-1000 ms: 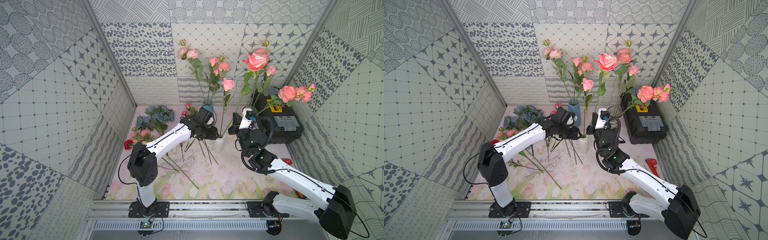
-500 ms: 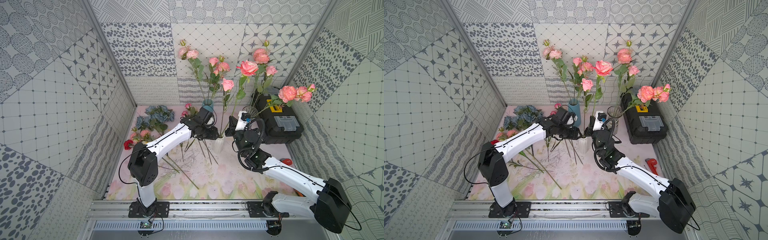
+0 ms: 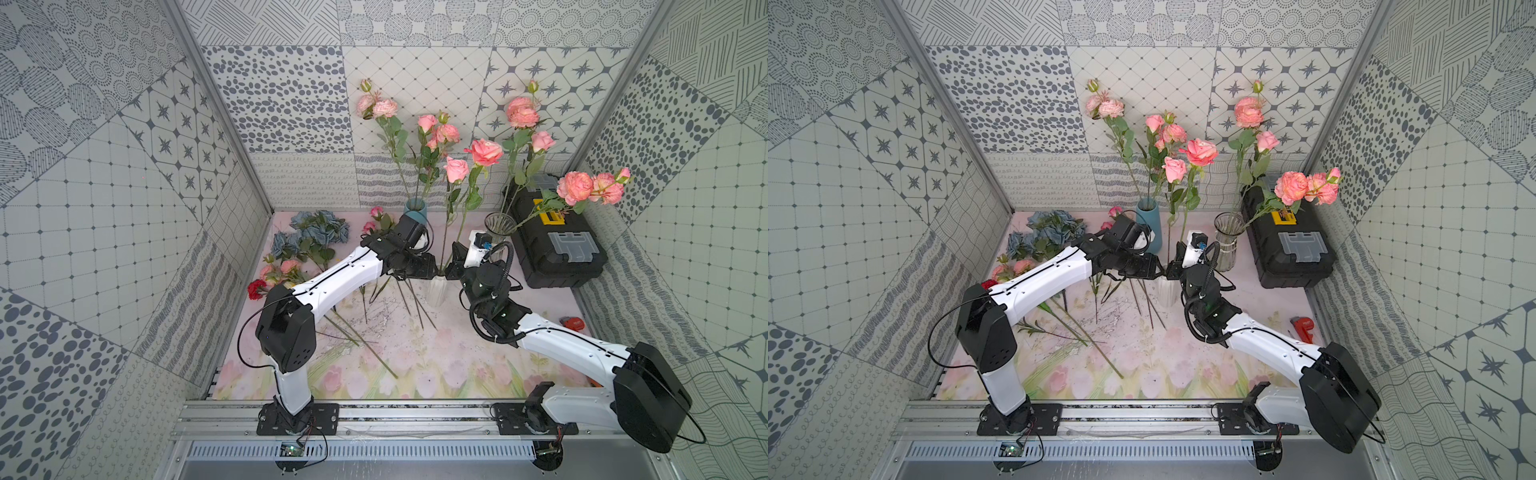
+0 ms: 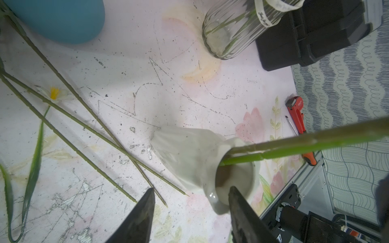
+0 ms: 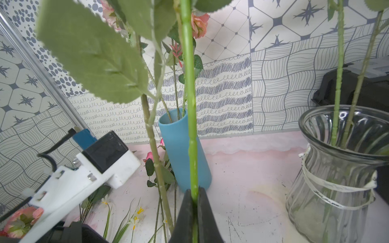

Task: Place the pink flowers into the vase
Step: Place the flower in the vase, then pick up the flower at the center of the board.

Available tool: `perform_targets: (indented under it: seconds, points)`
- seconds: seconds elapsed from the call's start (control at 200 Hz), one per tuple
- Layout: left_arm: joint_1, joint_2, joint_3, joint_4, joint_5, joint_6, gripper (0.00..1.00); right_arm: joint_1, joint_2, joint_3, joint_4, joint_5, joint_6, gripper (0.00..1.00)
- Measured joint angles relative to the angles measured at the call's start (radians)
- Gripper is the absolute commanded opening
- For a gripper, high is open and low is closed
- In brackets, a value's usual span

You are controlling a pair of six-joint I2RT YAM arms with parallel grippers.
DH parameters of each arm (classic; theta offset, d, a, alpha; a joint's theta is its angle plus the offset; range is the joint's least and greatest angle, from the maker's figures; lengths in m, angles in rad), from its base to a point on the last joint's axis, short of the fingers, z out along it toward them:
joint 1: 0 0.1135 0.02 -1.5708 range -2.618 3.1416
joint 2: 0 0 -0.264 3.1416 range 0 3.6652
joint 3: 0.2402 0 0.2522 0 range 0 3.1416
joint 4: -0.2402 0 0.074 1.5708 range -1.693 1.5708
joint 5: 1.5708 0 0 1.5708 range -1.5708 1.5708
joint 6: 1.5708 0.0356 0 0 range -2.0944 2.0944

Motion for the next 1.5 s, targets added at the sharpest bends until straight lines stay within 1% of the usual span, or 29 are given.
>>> perform_targets:
  seconds: [0.29, 0.46, 0.74, 0.83, 1.001, 1.256, 1.496]
  points:
    - [0.000, 0.000, -0.003, 0.006, 0.000, 0.000, 0.56, -0.001, 0.000, -0.014, 0.001, -0.015, 0.047, 0.10]
    - [0.000, 0.000, -0.010, 0.019, 0.000, 0.000, 0.56, -0.001, 0.000, -0.027, -0.003, -0.024, 0.072, 0.19]
    - [0.000, 0.000, -0.018, 0.034, 0.000, 0.000, 0.56, -0.001, -0.005, -0.042, -0.012, -0.035, 0.085, 0.28]
    - [0.000, 0.000, -0.018, 0.035, 0.000, 0.000, 0.56, -0.001, -0.017, -0.046, -0.015, -0.035, 0.086, 0.30]
    - [0.000, 0.000, -0.018, 0.035, 0.000, 0.000, 0.56, -0.001, -0.043, -0.048, -0.023, -0.036, 0.088, 0.39]
    - [0.000, 0.000, -0.018, 0.035, 0.000, 0.000, 0.56, 0.004, -0.090, -0.067, -0.039, -0.035, 0.093, 0.47]
    - [0.000, 0.000, -0.018, 0.035, 0.000, 0.000, 0.56, 0.020, -0.159, -0.082, -0.106, -0.027, 0.093, 0.54]
